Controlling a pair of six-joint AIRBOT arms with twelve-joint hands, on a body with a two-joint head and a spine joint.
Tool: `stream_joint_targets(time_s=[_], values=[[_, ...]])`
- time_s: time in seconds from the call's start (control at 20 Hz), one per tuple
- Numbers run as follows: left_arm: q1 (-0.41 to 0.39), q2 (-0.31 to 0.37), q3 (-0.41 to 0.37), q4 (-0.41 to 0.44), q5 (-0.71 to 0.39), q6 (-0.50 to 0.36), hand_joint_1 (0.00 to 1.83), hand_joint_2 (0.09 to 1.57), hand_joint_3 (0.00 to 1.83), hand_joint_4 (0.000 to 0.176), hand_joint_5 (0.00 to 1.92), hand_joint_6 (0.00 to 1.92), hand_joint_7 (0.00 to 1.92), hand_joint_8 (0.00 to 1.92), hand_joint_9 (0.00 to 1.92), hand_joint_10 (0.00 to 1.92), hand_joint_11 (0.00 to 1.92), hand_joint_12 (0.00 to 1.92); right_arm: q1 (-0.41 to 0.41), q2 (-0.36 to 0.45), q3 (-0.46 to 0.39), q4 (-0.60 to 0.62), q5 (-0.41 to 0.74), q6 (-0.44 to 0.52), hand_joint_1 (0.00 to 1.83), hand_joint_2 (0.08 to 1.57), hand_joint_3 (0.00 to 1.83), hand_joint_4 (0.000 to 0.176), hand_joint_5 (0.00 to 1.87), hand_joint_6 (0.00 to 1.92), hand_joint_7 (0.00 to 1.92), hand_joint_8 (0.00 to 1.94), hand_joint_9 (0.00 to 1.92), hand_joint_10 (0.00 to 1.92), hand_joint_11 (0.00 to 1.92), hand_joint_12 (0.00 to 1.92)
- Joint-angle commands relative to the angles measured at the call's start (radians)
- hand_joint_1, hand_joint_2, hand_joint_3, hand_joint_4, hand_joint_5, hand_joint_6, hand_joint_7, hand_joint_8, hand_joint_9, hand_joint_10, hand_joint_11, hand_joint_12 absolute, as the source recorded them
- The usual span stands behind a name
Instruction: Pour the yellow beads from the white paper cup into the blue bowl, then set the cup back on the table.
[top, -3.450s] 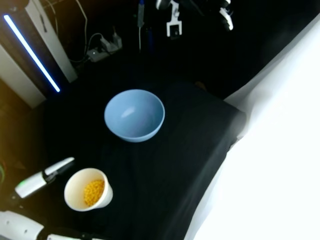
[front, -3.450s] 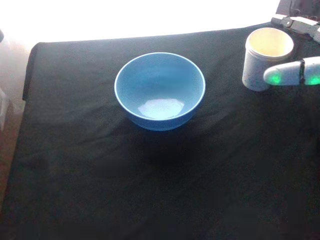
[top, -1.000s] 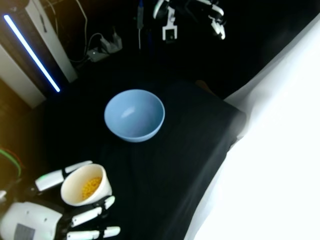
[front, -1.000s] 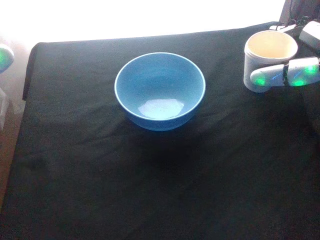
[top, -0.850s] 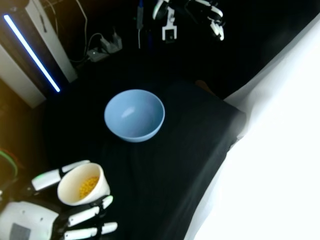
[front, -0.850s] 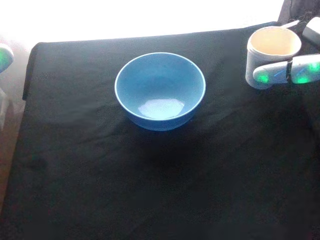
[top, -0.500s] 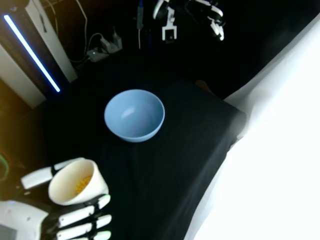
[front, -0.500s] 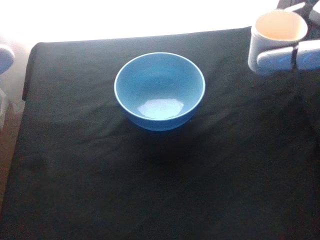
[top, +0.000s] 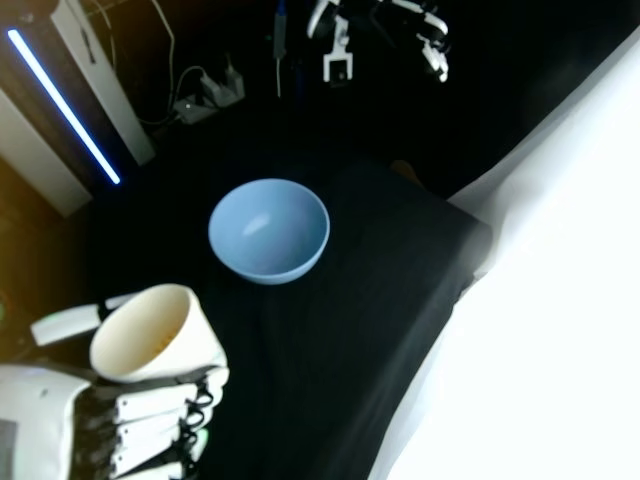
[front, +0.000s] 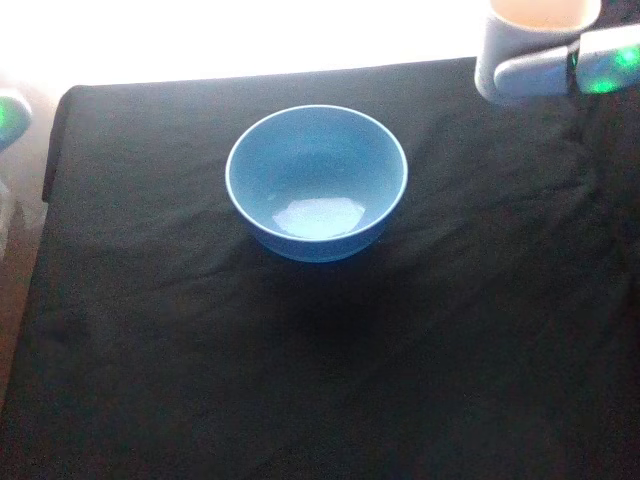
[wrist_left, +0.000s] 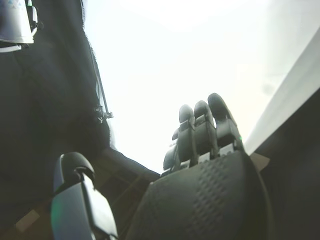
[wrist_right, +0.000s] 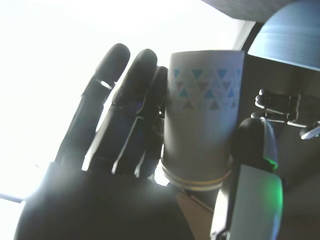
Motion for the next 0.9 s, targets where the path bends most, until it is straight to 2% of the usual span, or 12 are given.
stream_joint_targets(time_s=[0.0, 0.15, 0.2, 0.3, 0.35, 0.4, 0.45, 0.65, 0.7, 0.75, 0.8, 0.85], values=[[-0.005, -0.002, 0.003, -0.025, -0.129, -0.007, 0.35, 0.81, 0.0, 0.113, 0.01, 0.0, 0.32, 0.0, 0.21, 0.0, 0.0, 0.5, 0.018, 0.003, 0.002, 0.014, 0.085, 0.01, 1.14, 1.14, 0.0, 0.0, 0.96, 1.01, 1.36, 0.02, 1.37, 0.05, 0.91, 1.2], [-0.005, -0.007, 0.006, -0.025, -0.129, -0.007, 0.35, 0.8, 0.0, 0.114, 0.02, 0.0, 0.33, 0.0, 0.22, 0.0, 0.0, 0.51, 0.057, 0.002, 0.002, -0.045, 0.052, 0.01, 1.15, 1.12, 0.0, 0.0, 1.0, 0.96, 1.49, 0.07, 1.49, 0.12, 0.95, 1.35], [-0.005, -0.008, 0.007, -0.025, -0.129, -0.007, 0.35, 0.8, 0.0, 0.116, 0.02, 0.0, 0.33, 0.0, 0.22, 0.0, 0.0, 0.52, 0.082, 0.002, 0.002, -0.085, 0.031, 0.01, 1.15, 1.12, 0.0, 0.0, 0.98, 0.99, 1.47, 0.15, 1.31, 0.65, 0.93, 1.48], [-0.005, -0.012, 0.01, -0.023, -0.128, -0.007, 0.37, 0.8, 0.0, 0.117, 0.02, 0.0, 0.33, 0.0, 0.21, 0.0, 0.0, 0.49, 0.11, 0.002, 0.001, -0.139, 0.002, 0.01, 1.15, 1.12, 0.0, 0.0, 0.99, 1.01, 1.28, 0.84, 1.12, 1.32, 0.95, 1.68], [-0.005, -0.014, 0.012, -0.023, -0.128, -0.007, 0.37, 0.79, 0.0, 0.118, 0.02, 0.0, 0.33, 0.0, 0.22, 0.0, 0.0, 0.51, 0.113, 0.002, -0.001, -0.159, -0.008, 0.01, 1.15, 1.12, 0.0, 0.0, 0.99, 1.01, 1.24, 0.9, 1.11, 1.3, 0.94, 1.68], [-0.005, -0.016, 0.013, -0.023, -0.128, -0.007, 0.38, 0.78, 0.0, 0.118, 0.02, 0.0, 0.32, 0.0, 0.21, 0.0, 0.0, 0.5, 0.113, 0.002, -0.002, -0.17, -0.014, 0.01, 1.14, 1.13, 0.0, 0.0, 0.96, 1.04, 1.25, 0.56, 1.14, 0.83, 0.89, 1.38], [-0.005, -0.018, 0.014, -0.023, -0.128, -0.007, 0.35, 0.79, 0.0, 0.105, 0.01, 0.0, 0.31, 0.0, 0.22, 0.0, 0.0, 0.51, 0.115, 0.002, -0.003, -0.193, -0.032, 0.01, 1.13, 1.14, 0.0, 0.0, 0.95, 1.06, 1.32, 0.26, 1.15, 0.71, 0.84, 1.43], [-0.005, -0.022, 0.019, -0.02, -0.122, -0.007, 0.35, 0.8, 0.0, 0.11, 0.01, 0.0, 0.3, 0.0, 0.21, 0.0, 0.0, 0.49, 0.139, -0.006, -0.006, -0.279, -0.077, 0.015, 1.13, 1.15, 0.0, 0.0, 0.93, 1.07, 1.34, 0.29, 1.12, 0.91, 0.9, 1.48], [-0.005, -0.022, 0.019, -0.018, -0.121, -0.007, 0.37, 0.81, 0.0, 0.097, 0.0, 0.0, 0.29, 0.0, 0.2, 0.0, 0.0, 0.47, 0.154, -0.008, -0.007, -0.312, -0.089, 0.02, 1.13, 1.14, 0.0, 0.0, 0.95, 1.06, 1.32, 0.5, 1.11, 1.05, 0.91, 1.56], [-0.006, -0.022, 0.02, -0.017, -0.12, -0.007, 0.38, 0.83, 0.01, 0.087, 0.0, 0.0, 0.3, 0.0, 0.21, 0.0, 0.0, 0.47, 0.171, -0.009, -0.012, -0.347, -0.104, 0.02, 1.14, 1.14, 0.0, 0.0, 0.95, 1.05, 1.27, 0.48, 1.09, 0.93, 0.85, 1.51], [-0.006, -0.022, 0.02, -0.017, -0.119, -0.007, 0.39, 0.83, 0.01, 0.09, 0.01, 0.0, 0.3, 0.0, 0.22, 0.01, 0.0, 0.5, 0.185, -0.012, -0.015, -0.376, -0.112, 0.02, 1.14, 1.14, 0.0, 0.0, 0.95, 1.06, 1.23, 0.68, 1.06, 1.11, 0.86, 1.58], [-0.006, -0.022, 0.021, -0.013, -0.116, -0.007, 0.4, 0.82, 0.0, 0.093, 0.02, 0.0, 0.31, 0.0, 0.23, 0.0, 0.0, 0.54, 0.218, -0.023, -0.024, -0.443, -0.128, 0.02, 1.14, 1.14, 0.0, 0.0, 0.94, 1.08, 1.09, 1.32, 1.05, 1.54, 0.97, 1.77]])
